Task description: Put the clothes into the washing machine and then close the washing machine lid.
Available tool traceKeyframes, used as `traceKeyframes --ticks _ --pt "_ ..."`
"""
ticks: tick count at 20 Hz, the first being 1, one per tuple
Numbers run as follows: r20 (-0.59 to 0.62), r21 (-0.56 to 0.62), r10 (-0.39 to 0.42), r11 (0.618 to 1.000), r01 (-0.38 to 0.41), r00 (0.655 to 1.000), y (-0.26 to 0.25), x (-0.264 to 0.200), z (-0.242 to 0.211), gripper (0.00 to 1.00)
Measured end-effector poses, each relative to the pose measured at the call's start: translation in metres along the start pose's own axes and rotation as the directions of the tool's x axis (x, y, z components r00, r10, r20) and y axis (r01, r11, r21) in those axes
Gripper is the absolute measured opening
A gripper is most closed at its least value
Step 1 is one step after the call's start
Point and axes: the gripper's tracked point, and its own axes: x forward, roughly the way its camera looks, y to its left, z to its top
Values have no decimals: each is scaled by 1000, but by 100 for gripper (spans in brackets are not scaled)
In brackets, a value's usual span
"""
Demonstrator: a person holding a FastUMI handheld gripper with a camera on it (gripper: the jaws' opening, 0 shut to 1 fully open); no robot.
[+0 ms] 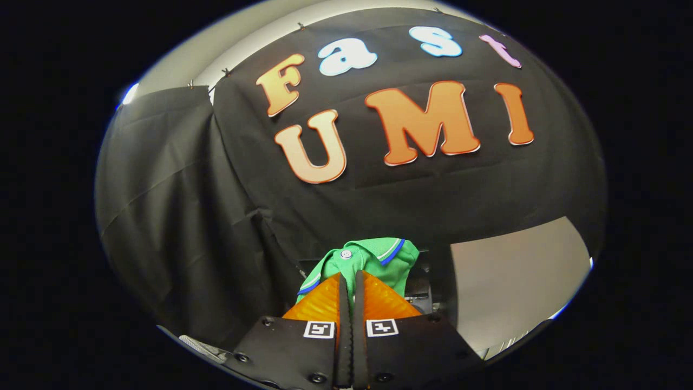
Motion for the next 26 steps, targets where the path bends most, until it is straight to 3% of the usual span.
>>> traceKeyframes --ticks 6,12,18,26 --pt "-103 34 41 999 -37 994 15 93 -72 8" --pt "-209 71 30 997 -15 978 -1 171 -149 8" --pt "-248 174 1 984 43 969 -35 224 -220 8" --pt "-349 132 -60 985 112 935 -74 257 -284 8"
